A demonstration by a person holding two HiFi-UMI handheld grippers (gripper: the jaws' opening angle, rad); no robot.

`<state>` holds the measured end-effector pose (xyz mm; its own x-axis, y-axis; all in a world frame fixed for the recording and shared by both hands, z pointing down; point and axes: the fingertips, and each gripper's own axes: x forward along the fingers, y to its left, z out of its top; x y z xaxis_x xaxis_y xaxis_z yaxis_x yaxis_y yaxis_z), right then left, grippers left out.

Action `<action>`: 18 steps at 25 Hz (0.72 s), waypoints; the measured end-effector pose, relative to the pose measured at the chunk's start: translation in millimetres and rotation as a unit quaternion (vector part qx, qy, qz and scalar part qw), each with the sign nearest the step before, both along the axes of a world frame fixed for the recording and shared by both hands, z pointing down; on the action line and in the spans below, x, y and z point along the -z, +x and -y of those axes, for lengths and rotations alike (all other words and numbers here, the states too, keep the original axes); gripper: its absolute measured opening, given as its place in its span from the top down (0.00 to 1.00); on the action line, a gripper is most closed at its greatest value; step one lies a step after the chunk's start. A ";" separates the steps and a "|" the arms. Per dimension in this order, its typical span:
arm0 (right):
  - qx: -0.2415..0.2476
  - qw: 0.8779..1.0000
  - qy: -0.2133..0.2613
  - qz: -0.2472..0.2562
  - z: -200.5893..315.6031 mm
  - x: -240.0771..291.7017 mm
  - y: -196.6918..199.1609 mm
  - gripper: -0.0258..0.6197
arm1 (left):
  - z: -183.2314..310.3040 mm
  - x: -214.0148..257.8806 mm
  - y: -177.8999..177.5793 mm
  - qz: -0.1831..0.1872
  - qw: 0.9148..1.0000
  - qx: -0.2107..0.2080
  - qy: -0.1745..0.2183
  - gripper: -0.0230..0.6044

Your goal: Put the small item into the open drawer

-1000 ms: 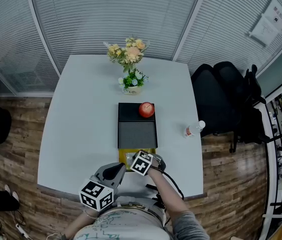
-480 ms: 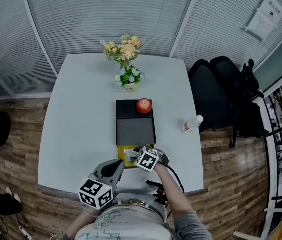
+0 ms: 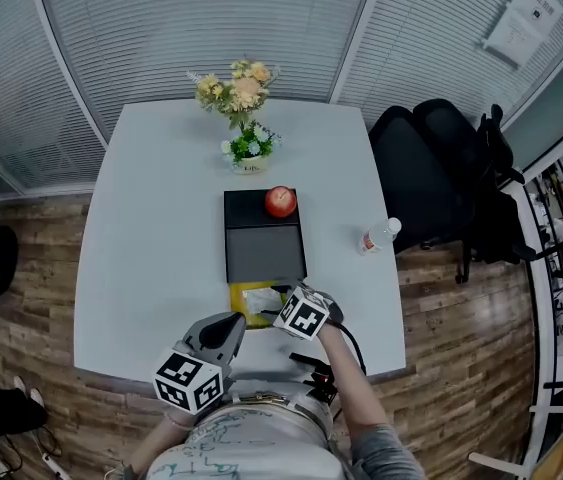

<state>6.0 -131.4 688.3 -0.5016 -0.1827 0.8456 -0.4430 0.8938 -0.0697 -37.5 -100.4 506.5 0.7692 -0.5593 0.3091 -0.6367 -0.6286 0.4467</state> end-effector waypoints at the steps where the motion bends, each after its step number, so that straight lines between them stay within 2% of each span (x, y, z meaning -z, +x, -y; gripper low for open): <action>1: -0.001 1.000 -0.001 0.002 -1.6 0.7 0.6 0.55 | 0.0 -0.1 0.8 0.000 1.000 0.000 0.000 0.97; 18: -0.008 1.000 0.021 0.008 -4.2 15.8 10.0 0.57 | 0.4 -1.6 2.6 0.001 1.000 -0.002 -0.001 0.97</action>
<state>16.0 -127.2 672.5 -0.5108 -0.2258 0.8295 -0.4569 0.8886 -0.0394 -34.8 -100.8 508.1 0.7706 -0.5556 0.3121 -0.6351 -0.6296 0.4474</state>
